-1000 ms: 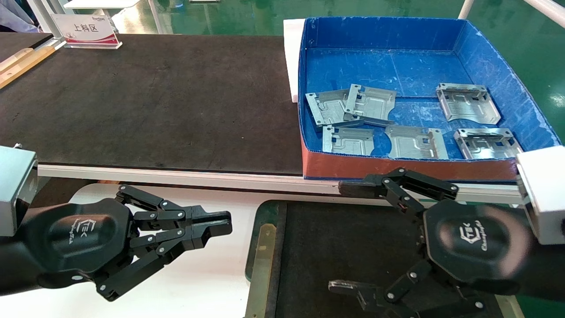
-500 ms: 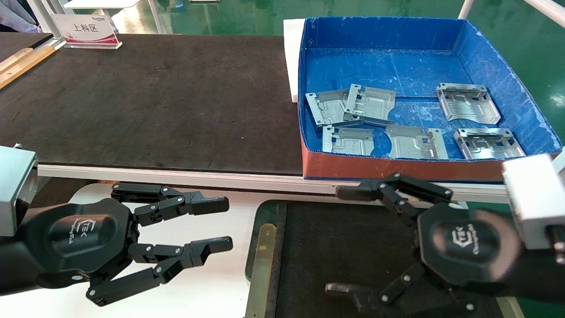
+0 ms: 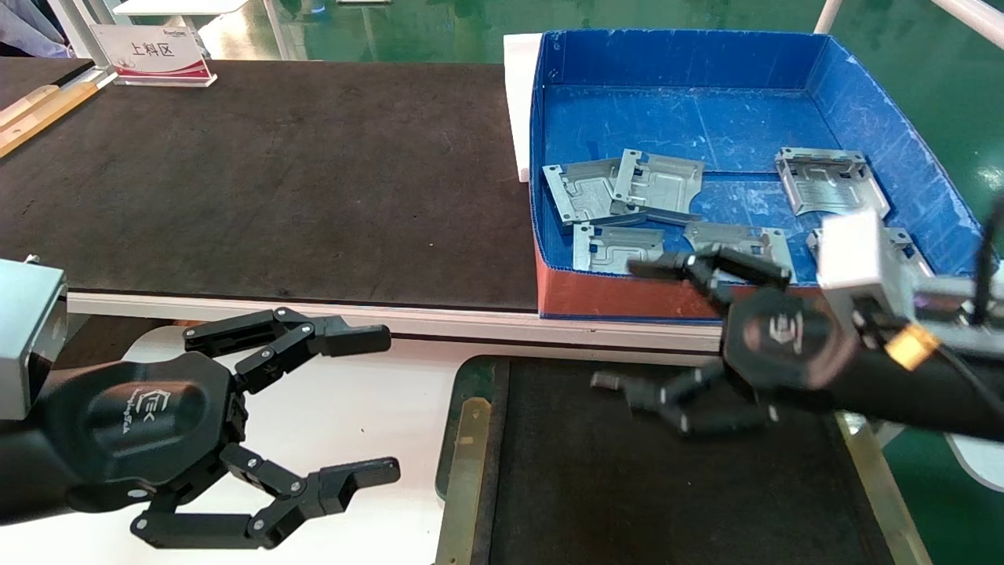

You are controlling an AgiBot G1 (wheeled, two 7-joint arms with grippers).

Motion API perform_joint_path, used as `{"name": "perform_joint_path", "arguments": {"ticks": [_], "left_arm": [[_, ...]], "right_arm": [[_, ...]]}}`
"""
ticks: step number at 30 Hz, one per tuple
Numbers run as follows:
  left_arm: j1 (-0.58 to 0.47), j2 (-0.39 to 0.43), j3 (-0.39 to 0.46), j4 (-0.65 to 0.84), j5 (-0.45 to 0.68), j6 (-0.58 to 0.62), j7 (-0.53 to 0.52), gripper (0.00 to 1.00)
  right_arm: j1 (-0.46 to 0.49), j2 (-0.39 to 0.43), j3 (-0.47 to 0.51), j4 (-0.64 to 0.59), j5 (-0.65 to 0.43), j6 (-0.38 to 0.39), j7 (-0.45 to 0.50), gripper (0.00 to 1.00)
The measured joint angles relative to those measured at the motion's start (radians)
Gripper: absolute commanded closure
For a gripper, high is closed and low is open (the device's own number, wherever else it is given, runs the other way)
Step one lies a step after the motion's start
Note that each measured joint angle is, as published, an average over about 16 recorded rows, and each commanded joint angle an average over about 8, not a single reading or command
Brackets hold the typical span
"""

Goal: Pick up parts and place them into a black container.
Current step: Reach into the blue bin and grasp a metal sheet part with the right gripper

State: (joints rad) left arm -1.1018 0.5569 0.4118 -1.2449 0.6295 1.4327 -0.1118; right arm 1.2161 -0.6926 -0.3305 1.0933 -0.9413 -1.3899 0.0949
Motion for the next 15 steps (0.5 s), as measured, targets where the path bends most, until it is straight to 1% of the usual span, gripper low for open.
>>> {"name": "perform_joint_path", "arguments": {"ticks": [15], "left_arm": [[0.0, 0.0, 0.0, 0.0, 0.0, 0.0, 0.0, 0.0]], "right_arm": [[0.279, -0.135, -0.062, -0.419, -0.182, 0.037, -0.167, 0.0]]}}
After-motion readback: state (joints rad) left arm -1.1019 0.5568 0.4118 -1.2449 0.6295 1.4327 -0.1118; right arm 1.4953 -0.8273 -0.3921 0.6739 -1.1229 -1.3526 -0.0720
